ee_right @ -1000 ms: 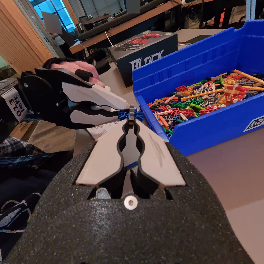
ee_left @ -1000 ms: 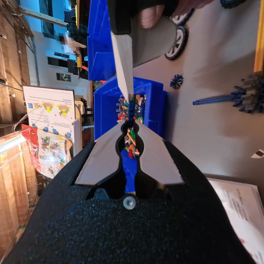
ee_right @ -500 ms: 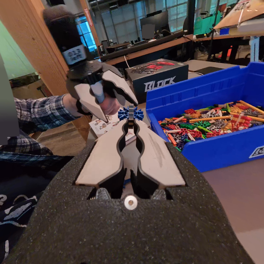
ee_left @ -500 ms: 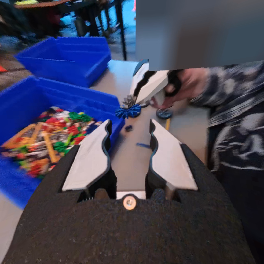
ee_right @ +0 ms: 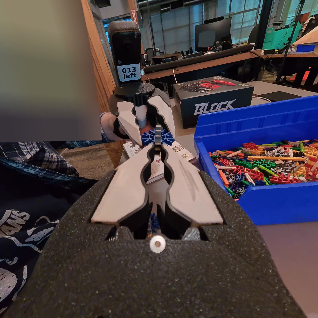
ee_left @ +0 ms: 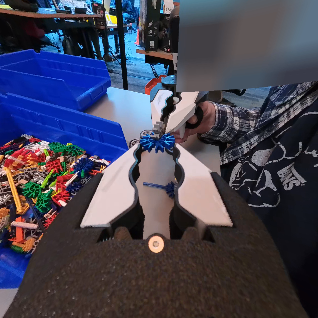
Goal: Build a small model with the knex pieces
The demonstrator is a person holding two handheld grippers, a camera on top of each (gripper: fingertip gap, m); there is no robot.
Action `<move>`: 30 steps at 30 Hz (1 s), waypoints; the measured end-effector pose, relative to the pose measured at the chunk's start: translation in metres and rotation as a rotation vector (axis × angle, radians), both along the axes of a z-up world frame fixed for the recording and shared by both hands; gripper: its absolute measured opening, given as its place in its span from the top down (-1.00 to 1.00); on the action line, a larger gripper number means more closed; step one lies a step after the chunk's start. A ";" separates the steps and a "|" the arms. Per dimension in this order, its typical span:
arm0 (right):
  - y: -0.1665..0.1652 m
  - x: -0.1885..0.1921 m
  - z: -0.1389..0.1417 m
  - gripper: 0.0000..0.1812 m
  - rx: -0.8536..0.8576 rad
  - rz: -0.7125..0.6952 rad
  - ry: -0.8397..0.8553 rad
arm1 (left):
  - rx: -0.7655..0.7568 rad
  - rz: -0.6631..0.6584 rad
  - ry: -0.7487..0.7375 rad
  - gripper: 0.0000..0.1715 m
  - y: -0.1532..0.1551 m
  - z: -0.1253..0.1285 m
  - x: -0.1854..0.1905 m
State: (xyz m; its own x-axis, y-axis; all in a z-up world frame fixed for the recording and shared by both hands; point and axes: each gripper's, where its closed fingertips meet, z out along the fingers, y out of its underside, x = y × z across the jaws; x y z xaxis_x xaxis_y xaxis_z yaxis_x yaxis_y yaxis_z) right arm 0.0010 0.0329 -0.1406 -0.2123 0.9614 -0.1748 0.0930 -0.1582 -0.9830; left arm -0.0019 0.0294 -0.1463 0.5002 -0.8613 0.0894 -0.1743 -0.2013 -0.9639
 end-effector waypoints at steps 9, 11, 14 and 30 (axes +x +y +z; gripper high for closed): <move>0.003 -0.003 -0.007 0.94 0.009 -0.032 -0.039 | 0.046 0.050 0.092 0.61 0.006 -0.008 -0.002; 0.005 -0.005 -0.005 0.94 -0.002 -0.043 -0.026 | 0.014 0.055 0.020 0.62 0.007 -0.005 -0.004; 0.010 -0.004 -0.005 0.90 -0.006 -0.070 -0.029 | 0.011 0.067 -0.033 0.62 0.009 -0.004 -0.006; 0.010 -0.001 -0.005 0.94 -0.007 -0.063 -0.030 | 0.014 0.071 -0.002 0.62 0.008 -0.011 -0.002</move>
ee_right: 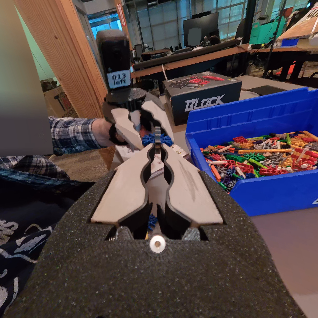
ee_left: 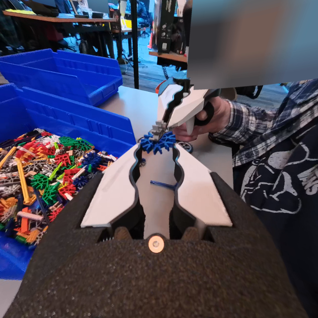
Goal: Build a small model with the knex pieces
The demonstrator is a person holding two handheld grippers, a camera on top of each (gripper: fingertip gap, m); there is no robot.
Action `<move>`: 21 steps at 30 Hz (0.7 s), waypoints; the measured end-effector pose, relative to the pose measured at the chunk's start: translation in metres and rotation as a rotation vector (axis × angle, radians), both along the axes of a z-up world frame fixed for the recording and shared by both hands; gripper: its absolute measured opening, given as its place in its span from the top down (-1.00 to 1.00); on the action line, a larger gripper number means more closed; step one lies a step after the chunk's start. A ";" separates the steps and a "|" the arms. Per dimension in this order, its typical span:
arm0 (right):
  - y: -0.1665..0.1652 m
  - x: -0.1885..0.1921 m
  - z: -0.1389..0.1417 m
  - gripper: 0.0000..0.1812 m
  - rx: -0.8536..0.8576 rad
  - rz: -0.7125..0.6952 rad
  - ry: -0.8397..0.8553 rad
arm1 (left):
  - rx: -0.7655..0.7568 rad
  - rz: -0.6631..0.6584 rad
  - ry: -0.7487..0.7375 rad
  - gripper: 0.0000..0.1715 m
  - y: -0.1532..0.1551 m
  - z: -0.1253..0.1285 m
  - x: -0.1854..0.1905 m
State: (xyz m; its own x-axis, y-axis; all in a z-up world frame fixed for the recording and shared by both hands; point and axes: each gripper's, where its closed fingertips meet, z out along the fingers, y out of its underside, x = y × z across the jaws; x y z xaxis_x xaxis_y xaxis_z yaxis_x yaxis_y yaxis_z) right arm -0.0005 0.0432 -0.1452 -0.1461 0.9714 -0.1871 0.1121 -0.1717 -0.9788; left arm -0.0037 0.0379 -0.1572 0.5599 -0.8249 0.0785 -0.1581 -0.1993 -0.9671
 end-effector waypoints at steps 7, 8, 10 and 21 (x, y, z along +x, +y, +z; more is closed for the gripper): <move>0.001 0.000 -0.006 0.95 0.012 -0.005 -0.043 | 0.040 0.039 0.046 0.63 0.004 0.000 -0.001; -0.001 -0.001 -0.009 0.94 0.021 0.001 -0.058 | 0.060 0.065 0.054 0.73 0.007 0.003 -0.003; -0.003 -0.002 -0.006 0.95 0.022 -0.001 -0.035 | 0.057 0.051 0.057 0.73 0.006 0.006 -0.004; 0.000 -0.004 -0.014 0.95 0.038 -0.018 -0.069 | 0.008 0.027 0.053 0.52 0.001 0.000 -0.002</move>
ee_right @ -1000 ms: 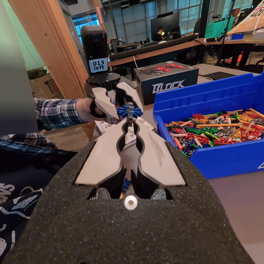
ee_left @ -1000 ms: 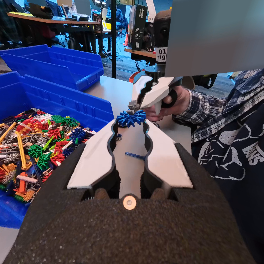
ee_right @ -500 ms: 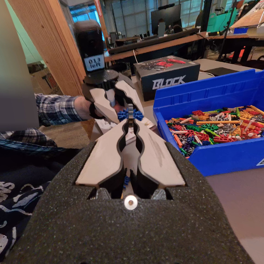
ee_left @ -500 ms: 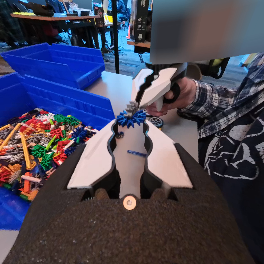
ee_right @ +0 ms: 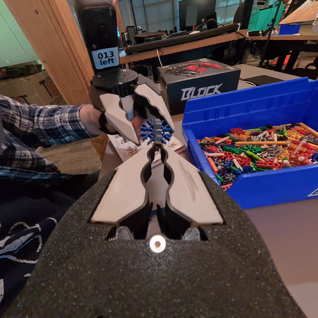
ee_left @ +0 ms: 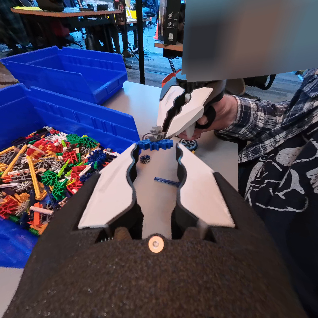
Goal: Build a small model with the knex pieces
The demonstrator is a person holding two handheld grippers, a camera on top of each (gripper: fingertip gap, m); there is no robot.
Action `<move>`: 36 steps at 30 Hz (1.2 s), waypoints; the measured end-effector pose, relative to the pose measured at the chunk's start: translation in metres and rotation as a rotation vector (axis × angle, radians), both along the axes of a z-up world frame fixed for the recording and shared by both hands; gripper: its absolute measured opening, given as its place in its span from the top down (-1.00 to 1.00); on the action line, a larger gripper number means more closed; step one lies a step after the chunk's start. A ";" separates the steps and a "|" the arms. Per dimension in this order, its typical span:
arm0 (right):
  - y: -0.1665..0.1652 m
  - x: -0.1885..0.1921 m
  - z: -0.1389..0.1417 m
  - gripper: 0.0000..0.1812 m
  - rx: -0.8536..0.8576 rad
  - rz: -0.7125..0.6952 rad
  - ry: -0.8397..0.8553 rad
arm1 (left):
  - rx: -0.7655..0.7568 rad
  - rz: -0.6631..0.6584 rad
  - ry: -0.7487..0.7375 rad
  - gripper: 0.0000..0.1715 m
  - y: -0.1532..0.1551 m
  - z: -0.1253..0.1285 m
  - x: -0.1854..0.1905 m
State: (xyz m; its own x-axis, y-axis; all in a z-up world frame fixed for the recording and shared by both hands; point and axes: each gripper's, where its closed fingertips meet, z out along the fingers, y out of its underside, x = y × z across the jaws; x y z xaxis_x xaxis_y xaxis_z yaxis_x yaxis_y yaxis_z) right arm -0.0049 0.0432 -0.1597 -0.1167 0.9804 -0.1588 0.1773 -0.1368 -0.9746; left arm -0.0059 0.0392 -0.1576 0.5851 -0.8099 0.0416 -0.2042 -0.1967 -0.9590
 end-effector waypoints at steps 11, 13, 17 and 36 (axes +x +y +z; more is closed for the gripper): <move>-0.005 0.000 -0.001 0.95 0.028 0.022 -0.002 | -0.001 -0.001 0.007 0.57 -0.003 -0.003 -0.001; -0.006 0.000 -0.002 0.95 0.025 0.026 -0.007 | -0.010 0.008 -0.009 0.57 -0.004 -0.005 -0.002; -0.009 -0.002 -0.010 0.96 0.035 0.036 -0.041 | -0.013 0.027 -0.015 0.57 -0.005 -0.011 -0.005; -0.001 -0.012 -0.028 0.57 -0.015 -0.026 -0.115 | 0.266 0.273 0.385 0.57 0.011 -0.032 -0.037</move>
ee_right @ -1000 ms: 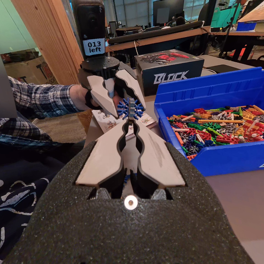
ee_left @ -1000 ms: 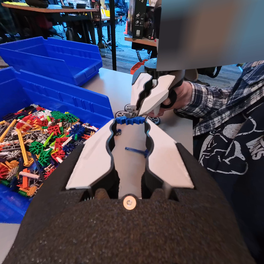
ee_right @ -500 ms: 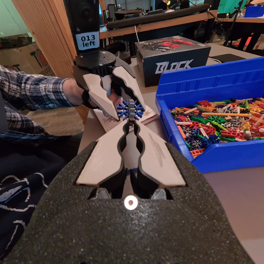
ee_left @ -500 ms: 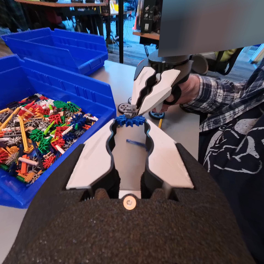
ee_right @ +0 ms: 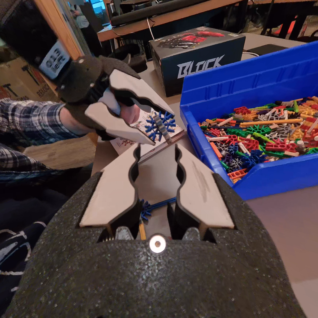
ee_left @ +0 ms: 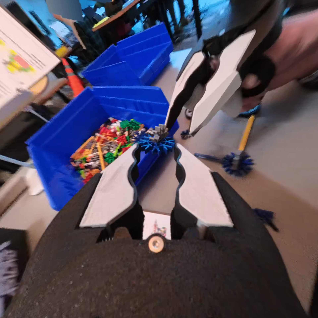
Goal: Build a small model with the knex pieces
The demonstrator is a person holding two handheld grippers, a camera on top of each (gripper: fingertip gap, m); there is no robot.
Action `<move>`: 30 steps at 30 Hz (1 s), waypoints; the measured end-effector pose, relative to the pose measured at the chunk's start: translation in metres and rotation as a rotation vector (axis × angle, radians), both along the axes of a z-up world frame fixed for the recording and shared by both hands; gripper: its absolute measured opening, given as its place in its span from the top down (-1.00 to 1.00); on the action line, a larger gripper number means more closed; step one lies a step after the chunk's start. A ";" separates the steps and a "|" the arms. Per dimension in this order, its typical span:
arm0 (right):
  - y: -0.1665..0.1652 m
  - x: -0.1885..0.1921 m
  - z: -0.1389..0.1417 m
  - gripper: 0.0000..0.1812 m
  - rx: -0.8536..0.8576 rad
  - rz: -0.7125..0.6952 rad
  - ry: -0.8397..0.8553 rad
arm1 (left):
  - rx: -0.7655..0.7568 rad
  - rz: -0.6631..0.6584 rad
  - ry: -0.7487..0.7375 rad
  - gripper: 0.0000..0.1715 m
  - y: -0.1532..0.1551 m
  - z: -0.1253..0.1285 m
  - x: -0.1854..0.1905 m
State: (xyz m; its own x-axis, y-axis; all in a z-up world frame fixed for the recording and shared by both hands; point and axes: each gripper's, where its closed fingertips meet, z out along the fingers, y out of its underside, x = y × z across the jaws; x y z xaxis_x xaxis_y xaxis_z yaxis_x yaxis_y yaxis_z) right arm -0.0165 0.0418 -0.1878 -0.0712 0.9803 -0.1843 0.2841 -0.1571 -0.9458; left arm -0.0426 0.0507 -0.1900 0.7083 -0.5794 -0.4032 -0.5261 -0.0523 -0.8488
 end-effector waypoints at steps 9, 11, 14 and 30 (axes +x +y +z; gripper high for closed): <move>0.006 -0.006 -0.007 0.38 -0.198 -0.060 -0.004 | 0.218 0.131 0.444 0.58 0.013 -0.007 0.013; 0.010 -0.006 -0.011 0.39 -0.201 -0.084 -0.024 | 0.247 0.145 0.501 0.58 0.016 -0.008 0.017; 0.015 -0.005 -0.014 0.46 -0.220 -0.120 -0.033 | 0.275 0.154 0.553 0.58 0.020 -0.008 0.020; 0.024 0.001 -0.007 0.58 -0.109 -0.193 -0.009 | 0.346 0.183 0.608 0.59 0.024 -0.001 0.030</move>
State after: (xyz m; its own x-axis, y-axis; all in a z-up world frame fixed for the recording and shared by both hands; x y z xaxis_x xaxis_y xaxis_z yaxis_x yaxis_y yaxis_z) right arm -0.0158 0.0661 -0.1950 0.1176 0.9499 -0.2897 0.2477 -0.3106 -0.9177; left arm -0.0129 0.0743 -0.1907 0.3737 -0.2409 -0.8957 -0.9191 0.0342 -0.3926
